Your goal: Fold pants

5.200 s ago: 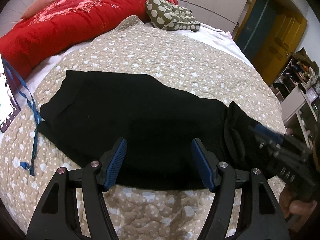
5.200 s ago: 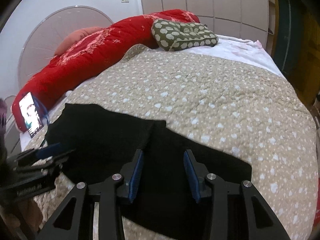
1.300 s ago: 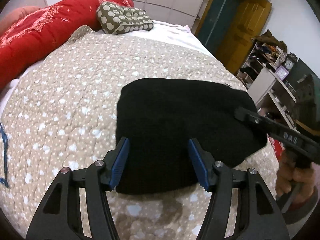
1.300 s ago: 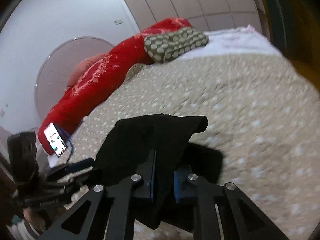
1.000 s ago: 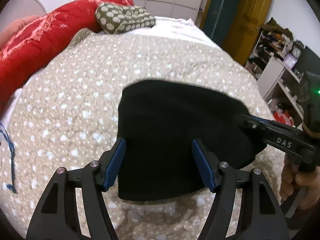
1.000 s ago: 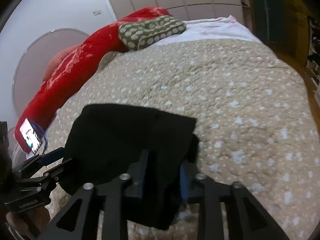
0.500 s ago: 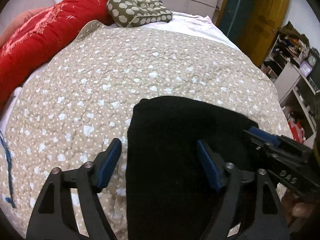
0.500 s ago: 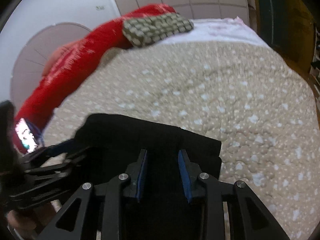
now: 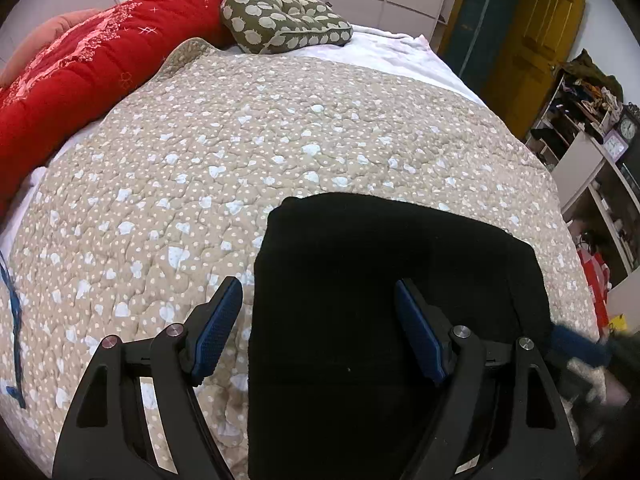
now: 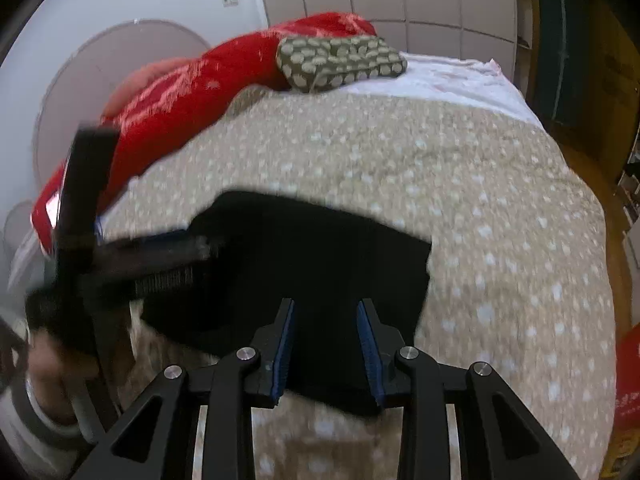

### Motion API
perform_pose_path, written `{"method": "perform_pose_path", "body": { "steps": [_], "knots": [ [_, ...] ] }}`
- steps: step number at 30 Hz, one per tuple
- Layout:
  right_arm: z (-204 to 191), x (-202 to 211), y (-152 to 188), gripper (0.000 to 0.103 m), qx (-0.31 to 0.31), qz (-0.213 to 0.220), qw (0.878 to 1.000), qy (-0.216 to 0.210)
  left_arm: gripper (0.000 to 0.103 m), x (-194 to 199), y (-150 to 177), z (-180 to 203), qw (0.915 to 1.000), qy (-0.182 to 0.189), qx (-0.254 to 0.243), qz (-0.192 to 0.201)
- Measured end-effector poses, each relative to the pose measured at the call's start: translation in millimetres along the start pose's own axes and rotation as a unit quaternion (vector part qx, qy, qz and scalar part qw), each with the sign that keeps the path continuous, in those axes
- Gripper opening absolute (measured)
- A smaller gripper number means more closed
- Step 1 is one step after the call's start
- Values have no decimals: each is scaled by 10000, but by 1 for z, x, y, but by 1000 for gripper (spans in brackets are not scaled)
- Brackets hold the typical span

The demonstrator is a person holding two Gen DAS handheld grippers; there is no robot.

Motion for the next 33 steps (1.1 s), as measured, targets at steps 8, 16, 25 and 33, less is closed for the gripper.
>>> {"method": "perform_pose_path", "body": {
  "steps": [8, 16, 25, 33],
  "knots": [
    [-5, -11, 22, 31, 292, 21, 9990, 331, 79, 2, 5, 2, 10000, -67, 8, 47],
    [1, 2, 19, 32, 45, 38, 9997, 225, 79, 3, 6, 2, 10000, -64, 64, 33],
    [6, 4, 16, 34, -186, 40, 9998, 102, 79, 8, 8, 2, 9999, -108, 27, -7],
    [29, -6, 13, 38, -773, 9, 9970, 90, 79, 19, 14, -4, 9999, 69, 121, -65]
  ]
}}
Point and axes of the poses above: each gripper's, at about its wrist camera, not at the fingertips, and x roughly against the way its jaws point, z to its right, y to its underside, the point moved 10 cm from there along -x, roughly the way its jaws point, and after that the axes turned 1 degree about -y, right-handed, at the moved point
